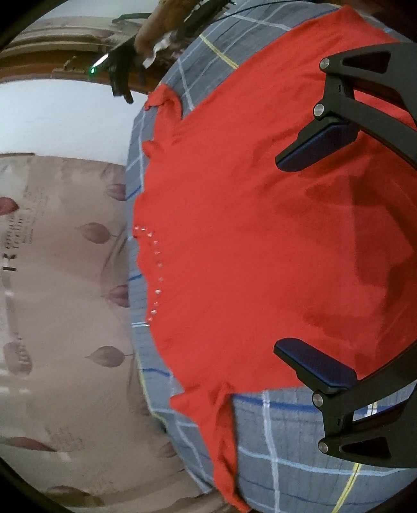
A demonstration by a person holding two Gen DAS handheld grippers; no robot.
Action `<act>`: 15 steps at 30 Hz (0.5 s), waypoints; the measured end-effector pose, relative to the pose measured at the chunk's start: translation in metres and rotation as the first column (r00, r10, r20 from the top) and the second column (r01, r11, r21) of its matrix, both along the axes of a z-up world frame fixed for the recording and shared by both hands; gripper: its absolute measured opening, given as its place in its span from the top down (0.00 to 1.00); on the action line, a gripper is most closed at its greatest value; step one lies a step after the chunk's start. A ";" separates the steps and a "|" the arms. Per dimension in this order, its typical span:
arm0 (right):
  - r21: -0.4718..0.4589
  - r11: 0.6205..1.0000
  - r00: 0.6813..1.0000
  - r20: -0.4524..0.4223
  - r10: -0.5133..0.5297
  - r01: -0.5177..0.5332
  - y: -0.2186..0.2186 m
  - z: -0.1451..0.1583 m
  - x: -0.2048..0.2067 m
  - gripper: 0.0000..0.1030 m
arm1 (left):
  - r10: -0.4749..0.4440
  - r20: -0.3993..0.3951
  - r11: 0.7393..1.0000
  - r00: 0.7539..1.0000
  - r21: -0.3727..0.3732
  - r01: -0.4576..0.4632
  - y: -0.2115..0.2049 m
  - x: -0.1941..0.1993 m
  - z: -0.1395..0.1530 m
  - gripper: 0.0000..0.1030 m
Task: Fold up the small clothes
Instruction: 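Grasp the red sweater sleeve with the right gripper and fold it across the body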
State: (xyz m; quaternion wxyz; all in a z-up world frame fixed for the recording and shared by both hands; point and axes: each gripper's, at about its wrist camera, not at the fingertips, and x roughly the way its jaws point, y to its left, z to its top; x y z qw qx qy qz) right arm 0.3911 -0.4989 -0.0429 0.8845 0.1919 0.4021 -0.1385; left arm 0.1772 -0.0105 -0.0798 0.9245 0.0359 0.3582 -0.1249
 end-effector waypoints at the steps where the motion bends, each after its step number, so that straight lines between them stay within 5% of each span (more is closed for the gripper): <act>1: -0.008 1.000 1.000 -0.018 -0.003 0.003 0.001 -0.005 0.006 0.37 | 0.004 -0.032 1.000 0.999 -0.010 -0.004 0.002 0.005 -0.004 0.00; 7: -0.076 0.997 0.990 -0.138 -0.036 0.025 -0.014 -0.043 0.033 0.39 | 0.039 -0.177 0.983 0.983 -0.171 -0.070 0.029 0.025 -0.019 0.00; 9: -0.054 0.997 0.983 -0.167 -0.072 0.063 -0.029 -0.057 0.032 0.53 | 0.045 -0.174 0.977 0.984 -0.197 -0.079 0.032 0.023 -0.019 0.00; 11: -0.022 0.994 0.985 -0.132 -0.113 0.111 -0.046 -0.056 0.020 0.83 | 0.046 -0.175 0.980 0.984 -0.185 -0.078 0.031 0.022 -0.020 0.00; 15: 0.173 0.959 0.975 -0.064 -0.215 0.223 -0.090 -0.057 -0.014 0.94 | 0.043 -0.178 0.981 0.983 -0.177 -0.075 0.030 0.022 -0.020 0.00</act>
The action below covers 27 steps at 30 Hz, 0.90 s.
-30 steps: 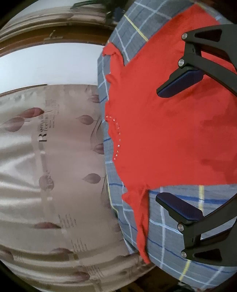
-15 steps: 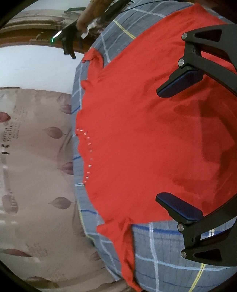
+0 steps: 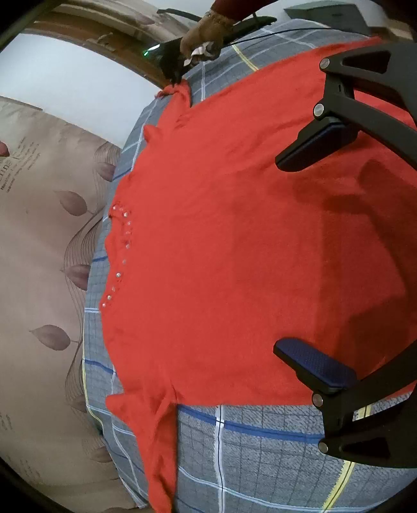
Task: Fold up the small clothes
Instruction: 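Grasp the red sweater sleeve with the right gripper and fold it across the body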
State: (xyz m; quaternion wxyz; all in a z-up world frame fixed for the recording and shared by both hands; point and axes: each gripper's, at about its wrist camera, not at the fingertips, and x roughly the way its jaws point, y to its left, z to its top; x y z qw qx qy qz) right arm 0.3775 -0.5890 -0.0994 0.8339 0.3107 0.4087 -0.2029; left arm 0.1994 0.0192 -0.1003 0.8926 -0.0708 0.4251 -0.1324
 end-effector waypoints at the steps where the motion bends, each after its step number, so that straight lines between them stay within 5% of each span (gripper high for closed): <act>1: 0.044 0.999 0.999 0.026 -0.026 0.024 -0.010 -0.001 -0.010 0.95 | 0.001 -0.001 1.000 1.000 -0.007 -0.001 0.001 0.000 0.000 0.00; 4: 0.202 0.977 0.985 0.145 -0.096 0.066 -0.032 -0.005 -0.049 0.95 | 0.002 -0.004 1.000 1.000 -0.006 -0.002 0.001 0.003 0.000 0.00; 8: 0.290 0.955 0.975 0.187 -0.119 0.061 -0.040 -0.017 -0.081 0.94 | 0.002 -0.006 1.000 1.000 0.003 -0.002 -0.001 0.004 0.000 0.00; 13: 0.027 0.999 0.985 0.169 0.023 -0.028 -0.012 0.022 -0.051 0.85 | 0.000 -0.009 1.000 1.000 0.019 0.000 -0.001 0.005 -0.001 0.00; 15: -0.044 0.995 0.987 0.125 0.099 -0.094 0.011 0.038 -0.024 0.59 | -0.001 -0.009 1.000 1.000 0.025 0.001 -0.002 0.006 -0.001 0.00; 16: -0.069 0.991 0.989 0.092 0.118 -0.111 0.020 0.043 -0.009 0.27 | -0.001 -0.009 1.000 1.000 0.027 0.001 -0.001 0.005 -0.002 0.00; 17: -0.112 0.987 0.991 0.058 0.121 -0.114 0.032 0.047 0.006 0.13 | -0.001 -0.009 1.000 1.000 0.026 0.001 -0.001 0.005 -0.002 0.00; 21: -0.241 0.961 0.991 -0.053 0.127 -0.136 0.062 0.043 0.054 0.14 | 0.000 -0.009 1.000 1.000 0.019 0.000 -0.001 0.004 -0.002 0.00; 23: -0.273 0.953 0.981 -0.175 0.087 -0.133 0.066 0.024 0.072 0.20 | 0.000 -0.011 1.000 1.000 0.020 0.000 -0.001 0.004 -0.002 0.00; 25: -0.260 0.959 0.969 -0.241 0.046 -0.110 0.060 0.004 0.077 0.42 | -0.001 -0.011 1.000 1.000 0.021 0.001 -0.001 0.004 -0.003 0.00; 27: -0.262 0.962 0.980 -0.197 0.021 -0.073 0.050 0.005 0.067 0.67 | 0.000 -0.011 1.000 1.000 0.015 0.001 -0.001 0.004 -0.002 0.00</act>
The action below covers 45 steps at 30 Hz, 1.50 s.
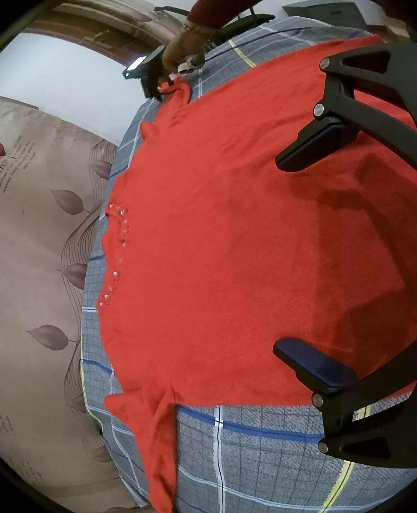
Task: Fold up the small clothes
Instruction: 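Grasp the red sweater sleeve with the right gripper and fold it across the body, then lay the sleeve on the sweater body and open the right gripper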
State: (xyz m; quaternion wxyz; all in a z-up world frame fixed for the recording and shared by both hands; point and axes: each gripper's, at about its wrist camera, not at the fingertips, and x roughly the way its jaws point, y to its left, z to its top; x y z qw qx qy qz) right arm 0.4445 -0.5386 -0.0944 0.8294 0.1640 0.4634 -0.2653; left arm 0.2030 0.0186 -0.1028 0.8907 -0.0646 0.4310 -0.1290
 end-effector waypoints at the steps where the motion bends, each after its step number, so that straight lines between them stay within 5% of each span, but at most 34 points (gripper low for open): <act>1: 0.022 1.000 0.999 0.022 -0.023 0.023 -0.012 0.002 -0.011 0.88 | 0.002 0.000 1.000 1.000 -0.003 -0.002 0.000 0.000 0.000 0.00; 4: 0.210 0.975 0.990 0.103 -0.093 0.070 -0.054 0.000 -0.044 0.95 | 0.007 0.001 1.000 1.000 -0.017 -0.007 -0.001 0.000 0.000 0.00; 8: 0.456 0.884 0.944 0.238 -0.230 0.101 -0.100 -0.001 -0.105 0.94 | 0.007 0.001 1.000 1.000 -0.021 -0.007 -0.001 0.000 0.001 0.00; 12: 0.597 0.802 0.865 0.392 -0.313 0.020 -0.111 -0.004 -0.153 0.94 | 0.006 0.001 1.000 1.000 -0.020 -0.006 -0.001 0.000 0.001 0.00; 16: 0.669 0.743 0.833 0.397 -0.386 0.026 -0.111 -0.024 -0.180 0.93 | 0.006 0.001 1.000 1.000 -0.019 -0.006 0.000 0.000 0.001 0.00; 20: 0.683 0.730 0.812 0.405 -0.420 0.036 -0.111 -0.029 -0.186 0.92 | 0.006 0.002 1.000 1.000 -0.026 -0.006 0.000 0.000 0.001 0.00; 25: 0.571 0.817 0.795 0.532 -0.293 -0.081 -0.074 0.026 -0.167 0.92 | 0.040 0.015 0.992 0.999 -0.124 -0.038 0.016 -0.003 0.003 0.00; 27: 0.520 0.835 0.783 0.590 -0.198 -0.181 -0.037 0.057 -0.154 0.92 | 0.078 0.018 0.983 0.997 -0.167 -0.074 0.026 -0.004 0.003 0.00; 30: 0.462 0.812 0.748 0.662 -0.047 -0.357 0.042 0.097 -0.127 0.92 | 0.127 0.023 0.965 0.992 -0.232 -0.119 0.040 -0.006 0.004 0.00; 33: 0.430 0.728 0.708 0.698 0.106 -0.533 0.143 0.113 -0.097 0.92 | 0.192 0.035 0.943 0.981 -0.285 -0.174 0.053 -0.011 0.005 0.00; 40: 0.373 0.510 0.615 0.630 0.474 -0.775 0.389 0.075 -0.054 0.92 | 0.297 0.044 0.898 0.954 -0.353 -0.263 0.076 -0.017 0.006 0.00; 42: 0.345 0.495 0.593 0.601 0.537 -0.798 0.427 0.062 -0.055 0.92 | 0.301 0.038 0.892 0.953 -0.366 -0.267 0.079 -0.016 0.003 0.00; 45: 0.374 0.474 0.602 0.559 0.571 -0.797 0.458 0.038 -0.049 0.92 | 0.288 0.027 0.890 0.957 -0.376 -0.257 0.079 -0.013 0.002 0.00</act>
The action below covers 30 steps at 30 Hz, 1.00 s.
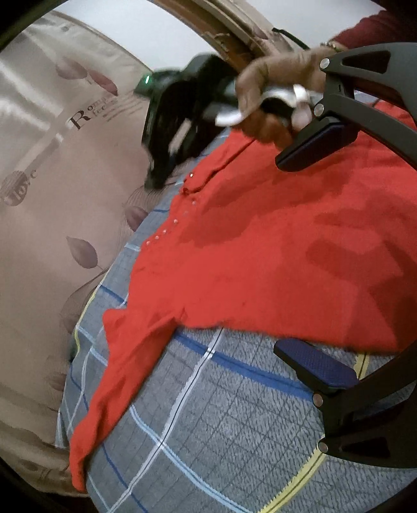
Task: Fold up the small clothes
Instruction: 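Lay the sleeve on the sweater body and open the right gripper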
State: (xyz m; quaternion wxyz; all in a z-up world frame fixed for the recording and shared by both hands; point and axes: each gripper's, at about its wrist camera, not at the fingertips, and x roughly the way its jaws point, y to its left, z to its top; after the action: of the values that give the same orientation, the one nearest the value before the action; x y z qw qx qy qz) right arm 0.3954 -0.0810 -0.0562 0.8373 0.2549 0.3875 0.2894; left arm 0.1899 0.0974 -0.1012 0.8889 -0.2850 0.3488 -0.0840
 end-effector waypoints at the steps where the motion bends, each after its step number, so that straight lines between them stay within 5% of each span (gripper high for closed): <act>1: -0.004 1.000 1.000 -0.013 0.006 -0.006 0.005 -0.005 0.003 0.92 | -0.002 -0.002 1.000 1.000 0.001 0.002 0.000 0.000 0.000 0.00; 6: -0.067 0.997 0.999 0.022 -0.030 0.032 -0.019 -0.002 -0.011 0.90 | -0.003 0.002 1.000 1.000 -0.009 0.003 0.001 -0.001 -0.001 0.00; 9: 0.011 0.997 0.997 -0.011 -0.080 0.081 -0.076 -0.005 -0.022 0.80 | -0.074 -0.006 0.997 0.997 -0.036 0.073 -0.002 0.005 0.001 0.00; 11: 0.032 0.992 0.992 -0.012 -0.124 0.124 -0.112 -0.007 -0.037 0.66 | -0.182 0.005 0.983 0.983 0.006 0.182 -0.012 0.015 0.013 0.00; 14: -0.081 0.983 0.986 0.050 -0.161 0.165 -0.143 -0.007 -0.067 0.63 | -0.274 0.046 0.957 0.961 0.115 0.267 -0.027 0.035 0.041 0.00; 17: -0.114 0.980 0.984 0.078 -0.158 0.166 -0.162 -0.017 -0.094 0.45 | -0.337 0.069 0.936 0.939 0.129 0.327 -0.040 0.078 0.061 0.00; 25: -0.020 0.988 0.979 0.139 -0.152 0.156 -0.177 -0.032 -0.122 0.33 | -0.543 -0.043 0.819 0.839 0.191 0.541 -0.114 0.231 0.049 0.03; 30: 0.041 0.989 0.979 0.144 -0.145 0.141 -0.184 -0.034 -0.122 0.29 | -0.546 -0.183 0.806 0.818 0.154 0.572 -0.145 0.292 0.016 0.26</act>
State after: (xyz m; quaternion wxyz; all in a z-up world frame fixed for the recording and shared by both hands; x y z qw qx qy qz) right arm 0.2737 -0.2650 -0.0901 0.8782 0.2728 0.3012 0.2523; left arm 0.4815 -0.0478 -0.0849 0.8241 -0.0826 0.4808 -0.2878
